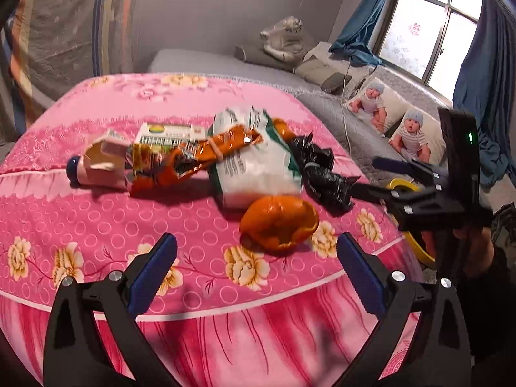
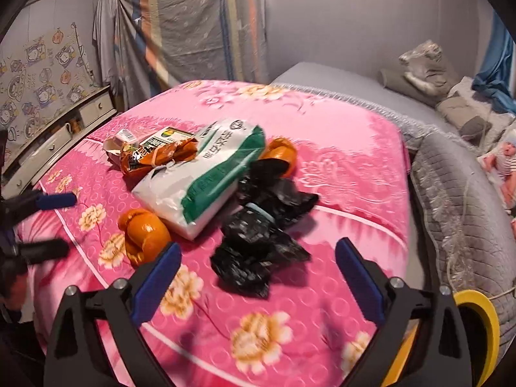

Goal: Collect trash
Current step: 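Grasp the second black plastic bag with the right gripper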

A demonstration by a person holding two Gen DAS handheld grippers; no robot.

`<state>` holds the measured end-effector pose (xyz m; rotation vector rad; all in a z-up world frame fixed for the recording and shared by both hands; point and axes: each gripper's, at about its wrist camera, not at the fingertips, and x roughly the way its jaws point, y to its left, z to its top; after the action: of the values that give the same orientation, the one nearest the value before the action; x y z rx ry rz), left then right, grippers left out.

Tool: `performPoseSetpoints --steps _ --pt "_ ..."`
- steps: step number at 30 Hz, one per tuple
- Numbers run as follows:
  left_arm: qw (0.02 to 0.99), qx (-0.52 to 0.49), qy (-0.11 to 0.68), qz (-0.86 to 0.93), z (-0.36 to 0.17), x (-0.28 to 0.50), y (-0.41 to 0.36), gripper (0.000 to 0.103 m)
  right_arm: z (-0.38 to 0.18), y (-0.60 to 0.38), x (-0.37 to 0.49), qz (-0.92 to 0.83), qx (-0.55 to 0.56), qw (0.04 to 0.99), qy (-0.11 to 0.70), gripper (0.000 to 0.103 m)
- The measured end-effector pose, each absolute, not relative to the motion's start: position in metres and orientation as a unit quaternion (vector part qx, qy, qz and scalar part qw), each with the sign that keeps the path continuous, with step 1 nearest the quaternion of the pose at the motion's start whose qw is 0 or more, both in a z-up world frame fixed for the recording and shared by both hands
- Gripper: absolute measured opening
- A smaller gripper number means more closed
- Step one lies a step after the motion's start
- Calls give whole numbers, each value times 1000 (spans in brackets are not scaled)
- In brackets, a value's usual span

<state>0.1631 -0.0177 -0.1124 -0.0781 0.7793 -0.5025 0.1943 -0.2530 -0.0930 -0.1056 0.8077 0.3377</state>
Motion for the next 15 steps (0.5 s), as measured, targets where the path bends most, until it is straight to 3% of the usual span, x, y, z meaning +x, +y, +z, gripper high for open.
performPoseSetpoints --steps 6,9,11,15 --pt "888 -37 387 -246 -118 169 -22 95 -113 -238 222 153 -51 887 433 77" --pt "887 -39 391 -242 -122 174 -22 95 -124 -236 232 150 -50 879 450 62" --pt "887 -39 395 -237 -124 176 -24 94 -131 -239 237 152 -36 873 462 46" --pt "885 -31 403 -232 -129 178 -29 94 -131 -245 234 152 -20 876 457 32"
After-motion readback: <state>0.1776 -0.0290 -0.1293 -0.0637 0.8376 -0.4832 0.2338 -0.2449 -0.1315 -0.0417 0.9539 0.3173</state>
